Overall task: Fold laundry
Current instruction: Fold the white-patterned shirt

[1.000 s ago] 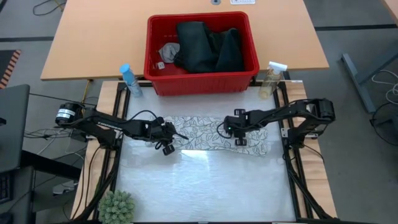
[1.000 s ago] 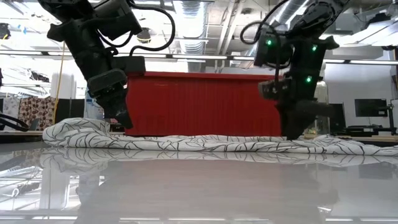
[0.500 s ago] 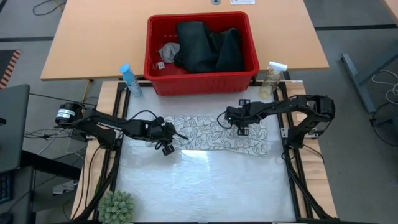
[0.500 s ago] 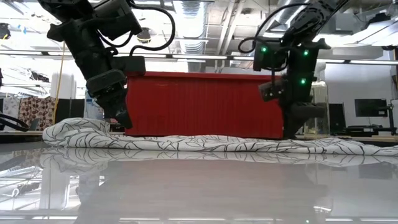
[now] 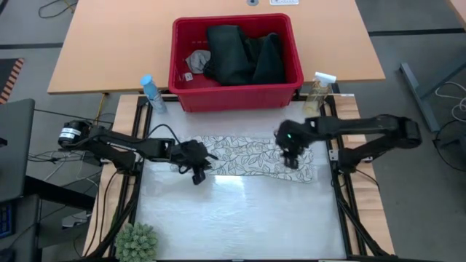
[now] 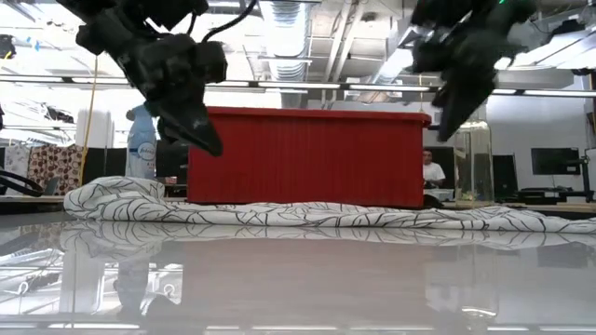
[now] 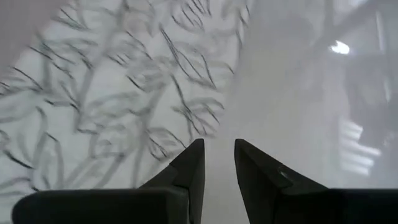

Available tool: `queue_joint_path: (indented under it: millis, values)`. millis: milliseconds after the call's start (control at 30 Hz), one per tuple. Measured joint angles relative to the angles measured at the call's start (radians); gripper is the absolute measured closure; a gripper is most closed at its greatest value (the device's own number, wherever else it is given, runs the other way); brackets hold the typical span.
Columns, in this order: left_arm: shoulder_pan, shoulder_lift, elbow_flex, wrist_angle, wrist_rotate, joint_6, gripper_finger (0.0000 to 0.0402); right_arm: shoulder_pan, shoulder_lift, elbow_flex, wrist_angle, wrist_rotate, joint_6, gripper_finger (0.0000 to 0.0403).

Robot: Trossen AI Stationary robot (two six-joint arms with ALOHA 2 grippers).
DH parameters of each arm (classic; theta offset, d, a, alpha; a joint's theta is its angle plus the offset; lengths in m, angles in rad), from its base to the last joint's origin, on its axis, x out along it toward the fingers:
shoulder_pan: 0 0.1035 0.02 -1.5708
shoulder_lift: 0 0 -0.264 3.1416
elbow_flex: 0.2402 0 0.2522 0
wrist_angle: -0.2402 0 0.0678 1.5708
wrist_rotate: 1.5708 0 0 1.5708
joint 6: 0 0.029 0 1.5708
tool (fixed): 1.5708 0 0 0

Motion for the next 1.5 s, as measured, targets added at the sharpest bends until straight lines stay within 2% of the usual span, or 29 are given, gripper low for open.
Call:
queue_joint_path:
  millis: [100,200,367,467,567,733,767,900,1100,1267,1500]
  values:
    - [-0.024,0.001,0.0,-0.024,0.051,0.011,0.0326,0.148,-0.033,0.0,-0.079,0.029,0.087,0.0237]
    - [-0.053,0.001,0.0,-0.036,0.095,0.027,0.0326,0.307,-0.03,0.0,-0.137,0.112,0.253,0.0237]
    - [-0.102,0.003,0.0,-0.068,0.068,0.041,0.0326,0.529,0.054,-0.001,-0.222,0.308,0.632,0.0247]
    - [-0.115,0.003,0.0,-0.076,0.026,0.055,0.0326,0.602,0.133,-0.001,-0.268,0.346,0.817,0.0265]
    - [-0.115,0.003,0.0,-0.075,0.014,0.056,0.0326,0.631,0.212,-0.001,-0.281,0.349,0.934,0.0295]
    - [-0.115,0.004,0.0,-0.075,0.013,0.078,0.0327,0.647,0.312,-0.001,-0.281,0.341,0.999,0.0381]
    - [-0.115,0.004,0.0,-0.075,0.008,0.079,0.0328,0.646,0.326,-0.001,-0.281,0.339,1.002,0.0387]
    - [-0.115,0.004,-0.009,-0.074,0.005,0.079,0.035,0.643,0.368,-0.001,-0.281,0.339,1.033,0.0377]
    - [-0.115,0.005,-0.056,-0.057,-0.002,0.028,0.0397,0.643,0.401,-0.002,-0.279,0.341,1.036,0.0388]
    - [-0.122,0.005,-0.064,-0.064,-0.053,-0.012,0.0401,0.633,0.415,-0.015,-0.302,0.376,1.086,0.0388]
    - [-0.122,0.005,-0.064,-0.074,-0.111,-0.01,0.0401,0.625,0.414,-0.095,-0.21,0.387,1.13,0.0388]
